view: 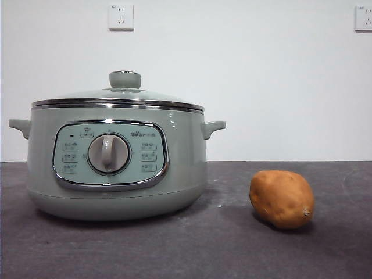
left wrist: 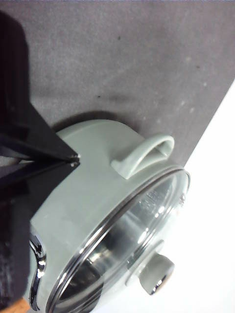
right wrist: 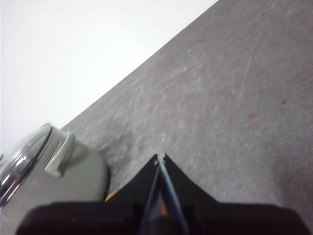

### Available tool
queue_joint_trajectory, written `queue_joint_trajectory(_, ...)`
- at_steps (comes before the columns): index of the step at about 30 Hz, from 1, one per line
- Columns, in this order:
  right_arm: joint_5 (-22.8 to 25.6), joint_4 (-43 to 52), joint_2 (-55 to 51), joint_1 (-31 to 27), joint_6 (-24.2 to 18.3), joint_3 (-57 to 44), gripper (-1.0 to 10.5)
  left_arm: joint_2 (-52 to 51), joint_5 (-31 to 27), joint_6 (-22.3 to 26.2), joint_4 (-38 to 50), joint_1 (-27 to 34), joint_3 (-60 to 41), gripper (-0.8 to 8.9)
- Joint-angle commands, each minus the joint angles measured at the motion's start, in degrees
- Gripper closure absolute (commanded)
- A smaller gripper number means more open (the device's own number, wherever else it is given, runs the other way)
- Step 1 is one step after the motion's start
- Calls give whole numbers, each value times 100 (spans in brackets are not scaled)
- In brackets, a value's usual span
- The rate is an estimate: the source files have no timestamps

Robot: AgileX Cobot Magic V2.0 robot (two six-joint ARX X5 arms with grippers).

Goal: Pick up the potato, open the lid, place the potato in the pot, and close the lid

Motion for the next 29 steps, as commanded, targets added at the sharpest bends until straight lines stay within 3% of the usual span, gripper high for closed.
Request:
queue_joint_trajectory(1, -57, -170, 101, -13, -107, 184, 957, -15, 122, 236, 33, 9, 83, 820)
queue_joint_trajectory(5, -70, -442, 413, -13, -273, 597, 957, 50, 304, 472, -94, 9, 422, 820)
queue_joint_trajectory(11, -584, -505, 1204, -13, -817, 1469, 957, 490, 315, 688, -492, 9, 1161, 820)
queue_joint_trajectory(18, -1036, -946, 2437, -13, -1408, 2824, 954, 1456, 988, 1416, -807, 9, 2188, 819)
queue_joint_trajectory(29, -1281, -3276, 4336, -7, -2881, 5176, 946, 3257, 1659, 2400, -2162, 7, 4092, 817)
